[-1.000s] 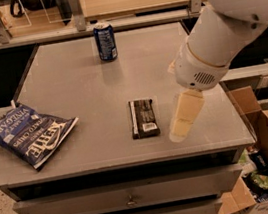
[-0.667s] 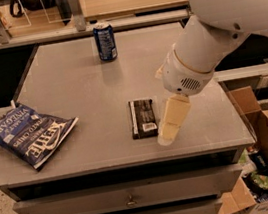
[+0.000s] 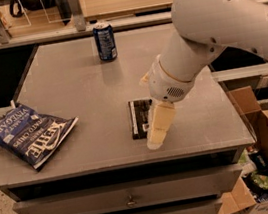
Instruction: Move rxbar chocolate near pepsi can
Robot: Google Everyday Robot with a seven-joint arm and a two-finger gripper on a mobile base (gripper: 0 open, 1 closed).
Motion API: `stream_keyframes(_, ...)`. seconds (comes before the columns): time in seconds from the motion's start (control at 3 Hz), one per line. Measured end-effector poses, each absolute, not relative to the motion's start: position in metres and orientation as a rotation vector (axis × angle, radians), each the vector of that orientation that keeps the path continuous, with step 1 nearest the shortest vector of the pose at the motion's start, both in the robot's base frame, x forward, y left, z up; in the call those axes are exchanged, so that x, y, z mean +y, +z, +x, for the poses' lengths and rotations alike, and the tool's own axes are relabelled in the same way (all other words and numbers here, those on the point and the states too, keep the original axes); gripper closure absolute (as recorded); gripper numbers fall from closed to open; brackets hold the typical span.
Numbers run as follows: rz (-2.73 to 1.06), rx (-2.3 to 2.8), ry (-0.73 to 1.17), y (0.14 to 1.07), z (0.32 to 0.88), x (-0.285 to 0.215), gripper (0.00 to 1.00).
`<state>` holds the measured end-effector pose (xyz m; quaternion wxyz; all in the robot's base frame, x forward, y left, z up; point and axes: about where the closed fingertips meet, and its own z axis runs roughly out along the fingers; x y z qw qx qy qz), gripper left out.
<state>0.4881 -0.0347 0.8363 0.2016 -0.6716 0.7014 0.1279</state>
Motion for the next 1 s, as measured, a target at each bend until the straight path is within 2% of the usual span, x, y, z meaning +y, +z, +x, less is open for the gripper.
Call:
stream_keyframes(0.33, -1.92, 1.936, 0.372, 0.818, 0.496, -0.028, 0.0)
stream_keyframes(0.67, -1.936, 1.912, 0.42, 0.808, 0.5, -0.024, 0.15)
stream_keyframes(1.0, -1.945, 1.895, 0.453, 0.803, 0.501, -0.022, 0.39)
